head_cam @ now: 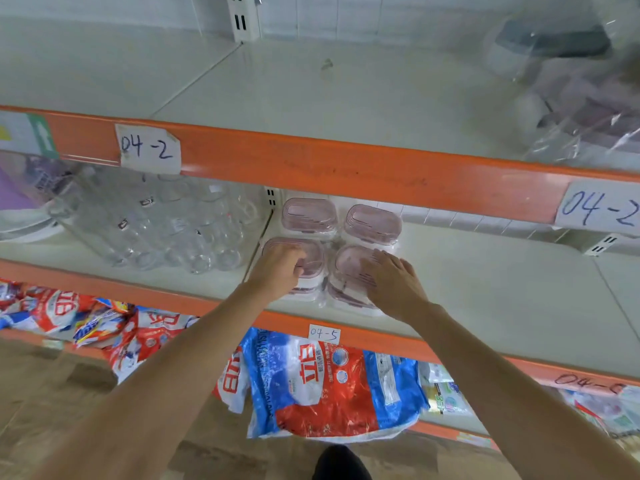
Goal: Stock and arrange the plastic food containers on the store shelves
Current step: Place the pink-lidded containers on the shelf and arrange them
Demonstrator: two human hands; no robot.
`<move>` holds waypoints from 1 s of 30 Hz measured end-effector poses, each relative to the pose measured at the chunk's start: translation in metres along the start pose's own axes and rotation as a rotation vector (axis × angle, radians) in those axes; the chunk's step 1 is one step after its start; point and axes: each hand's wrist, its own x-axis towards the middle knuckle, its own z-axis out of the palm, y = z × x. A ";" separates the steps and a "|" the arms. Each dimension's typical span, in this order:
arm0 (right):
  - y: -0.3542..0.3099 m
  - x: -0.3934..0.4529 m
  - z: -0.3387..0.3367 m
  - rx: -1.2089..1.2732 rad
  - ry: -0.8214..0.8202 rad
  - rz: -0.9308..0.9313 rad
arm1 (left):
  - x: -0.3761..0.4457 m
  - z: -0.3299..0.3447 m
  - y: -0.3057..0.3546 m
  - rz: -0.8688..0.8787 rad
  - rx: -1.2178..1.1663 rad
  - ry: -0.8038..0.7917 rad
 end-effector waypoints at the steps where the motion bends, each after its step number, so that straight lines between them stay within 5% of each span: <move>1: -0.001 0.000 0.002 -0.012 0.030 -0.006 | 0.001 0.001 0.001 0.004 0.010 -0.003; 9: -0.021 -0.005 0.015 -0.213 0.131 -0.037 | -0.013 0.012 0.010 0.073 0.304 0.036; 21: -0.047 -0.047 -0.033 -0.133 -0.247 -0.127 | -0.061 -0.038 0.026 0.105 0.223 -0.265; 30: -0.086 -0.089 -0.086 -0.141 -0.181 -0.187 | -0.105 -0.115 0.041 0.241 0.325 -0.246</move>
